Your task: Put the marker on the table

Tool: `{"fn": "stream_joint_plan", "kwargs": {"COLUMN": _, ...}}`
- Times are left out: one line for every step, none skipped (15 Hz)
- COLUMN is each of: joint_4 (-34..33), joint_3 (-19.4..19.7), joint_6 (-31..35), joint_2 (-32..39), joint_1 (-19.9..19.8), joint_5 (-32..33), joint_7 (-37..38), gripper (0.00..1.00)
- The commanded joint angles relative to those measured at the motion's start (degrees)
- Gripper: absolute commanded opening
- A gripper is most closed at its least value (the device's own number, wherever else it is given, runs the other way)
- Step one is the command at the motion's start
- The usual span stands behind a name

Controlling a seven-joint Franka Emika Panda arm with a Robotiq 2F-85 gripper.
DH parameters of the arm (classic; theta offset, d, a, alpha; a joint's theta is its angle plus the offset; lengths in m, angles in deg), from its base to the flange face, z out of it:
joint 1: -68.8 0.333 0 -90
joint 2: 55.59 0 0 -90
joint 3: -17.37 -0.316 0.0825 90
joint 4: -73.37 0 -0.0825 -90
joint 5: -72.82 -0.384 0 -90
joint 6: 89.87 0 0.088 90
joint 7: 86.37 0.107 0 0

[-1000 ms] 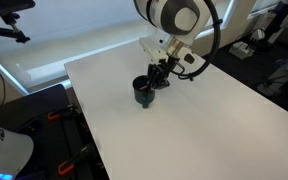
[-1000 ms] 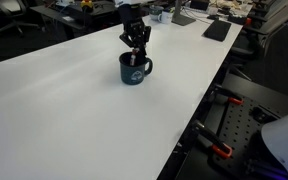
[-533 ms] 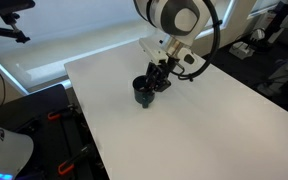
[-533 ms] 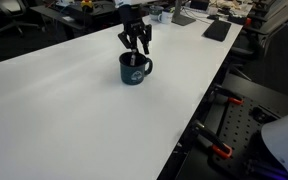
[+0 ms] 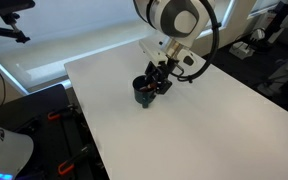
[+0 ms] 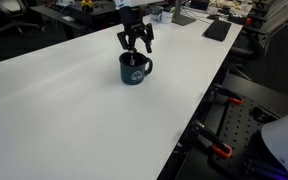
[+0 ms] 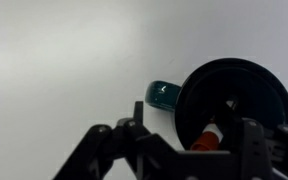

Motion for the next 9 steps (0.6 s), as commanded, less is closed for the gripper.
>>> {"fn": "stream_joint_plan", "kwargs": {"joint_4": -1.6, "joint_3": 0.5, "joint_6": -1.0, "joint_2": 0.6, "joint_1": 0.4, "joint_5": 0.8, "joint_7": 0.6, "gripper": 1.00}}
{"fn": "stream_joint_plan", "kwargs": {"joint_4": -1.9, "joint_3": 0.6, "joint_6": -1.0, "joint_2": 0.7, "joint_1": 0.5, "joint_5": 1.0, "joint_7": 0.5, "gripper": 1.00}}
{"fn": "stream_joint_plan", "kwargs": {"joint_4": -2.4, "joint_3": 0.6, "joint_6": -1.4, "joint_2": 1.0, "joint_1": 0.5, "joint_5": 1.3, "joint_7": 0.5, "gripper": 1.00}}
{"fn": "stream_joint_plan", "kwargs": {"joint_4": -2.9, "joint_3": 0.6, "joint_6": -1.7, "joint_2": 1.2, "joint_1": 0.4, "joint_5": 1.3, "joint_7": 0.5, "gripper": 1.00}}
{"fn": "stream_joint_plan", "kwargs": {"joint_4": -3.2, "joint_3": 0.6, "joint_6": -1.8, "joint_2": 1.3, "joint_1": 0.5, "joint_5": 1.5, "joint_7": 0.7, "gripper": 1.00}}
{"fn": "stream_joint_plan", "kwargs": {"joint_4": -3.5, "joint_3": 0.6, "joint_6": -1.8, "joint_2": 1.4, "joint_1": 0.4, "joint_5": 1.5, "joint_7": 0.7, "gripper": 1.00}}
{"fn": "stream_joint_plan", "kwargs": {"joint_4": -3.8, "joint_3": 0.8, "joint_6": -1.9, "joint_2": 1.5, "joint_1": 0.5, "joint_5": 1.7, "joint_7": 0.9, "gripper": 1.00}}
{"fn": "stream_joint_plan", "kwargs": {"joint_4": -4.1, "joint_3": 0.8, "joint_6": -1.9, "joint_2": 1.6, "joint_1": 0.5, "joint_5": 1.9, "joint_7": 0.9, "gripper": 1.00}}
{"fn": "stream_joint_plan", "kwargs": {"joint_4": -4.5, "joint_3": 0.9, "joint_6": -1.9, "joint_2": 1.8, "joint_1": 0.5, "joint_5": 2.0, "joint_7": 0.9, "gripper": 1.00}}
